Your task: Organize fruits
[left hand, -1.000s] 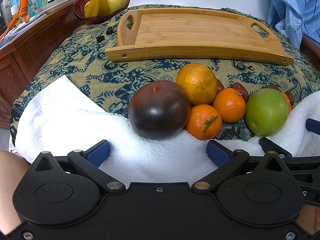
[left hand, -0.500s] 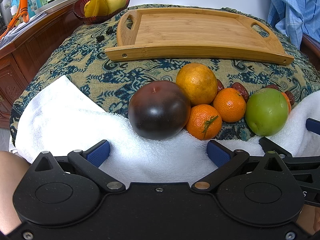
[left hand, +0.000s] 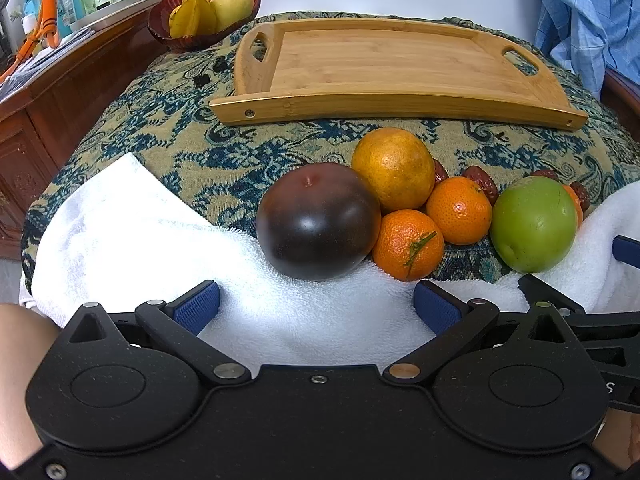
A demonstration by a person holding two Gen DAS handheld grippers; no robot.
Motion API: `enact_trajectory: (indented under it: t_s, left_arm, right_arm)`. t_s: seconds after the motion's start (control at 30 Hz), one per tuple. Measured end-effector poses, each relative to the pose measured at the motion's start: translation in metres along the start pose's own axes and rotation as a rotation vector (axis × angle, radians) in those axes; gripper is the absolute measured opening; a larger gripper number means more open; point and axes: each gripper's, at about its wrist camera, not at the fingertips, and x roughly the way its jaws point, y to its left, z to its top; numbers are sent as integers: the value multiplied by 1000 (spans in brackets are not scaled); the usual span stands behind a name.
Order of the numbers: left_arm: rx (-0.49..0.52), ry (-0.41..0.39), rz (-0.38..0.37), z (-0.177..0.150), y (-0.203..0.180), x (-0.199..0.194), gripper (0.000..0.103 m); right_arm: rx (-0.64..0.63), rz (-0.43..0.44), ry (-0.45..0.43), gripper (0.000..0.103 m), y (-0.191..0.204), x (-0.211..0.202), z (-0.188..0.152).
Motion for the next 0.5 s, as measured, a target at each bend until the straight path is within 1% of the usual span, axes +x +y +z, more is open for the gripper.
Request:
enact_trajectory:
  t_s: [0.13, 0.4, 0.5]
  left_arm:
    - [-2, -20, -8, -2, 1, -1, 103]
    - [10, -82, 1, -11, -1, 0, 103]
    - [14, -82, -3, -10, -1, -2, 103]
  right_arm:
    - [3, 1, -4, 103, -2, 1, -1]
    - [-2, 3, -41, 103, -3, 2, -7]
    - [3, 5, -41, 103, -3, 1, -5]
